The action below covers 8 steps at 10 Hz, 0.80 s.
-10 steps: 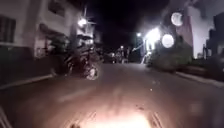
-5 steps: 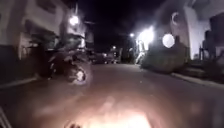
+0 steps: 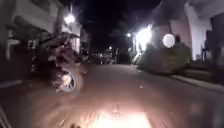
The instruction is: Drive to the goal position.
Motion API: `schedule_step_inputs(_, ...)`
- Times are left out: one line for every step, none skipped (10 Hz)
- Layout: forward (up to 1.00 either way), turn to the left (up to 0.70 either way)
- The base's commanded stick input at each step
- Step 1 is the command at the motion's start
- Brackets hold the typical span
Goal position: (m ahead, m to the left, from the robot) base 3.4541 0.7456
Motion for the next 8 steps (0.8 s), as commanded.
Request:
schedule_step_inputs(1.0,0.0)
schedule_step_inputs(1.0,0.0)
schedule_step_inputs(1.0,0.0)
schedule_step_inputs(1.0,0.0)
schedule_step_inputs(1.0,0.0)
schedule_step_inputs(1.0,0.0)
schedule_step_inputs(1.0,0.0)
schedule_step_inputs(1.0,0.0)
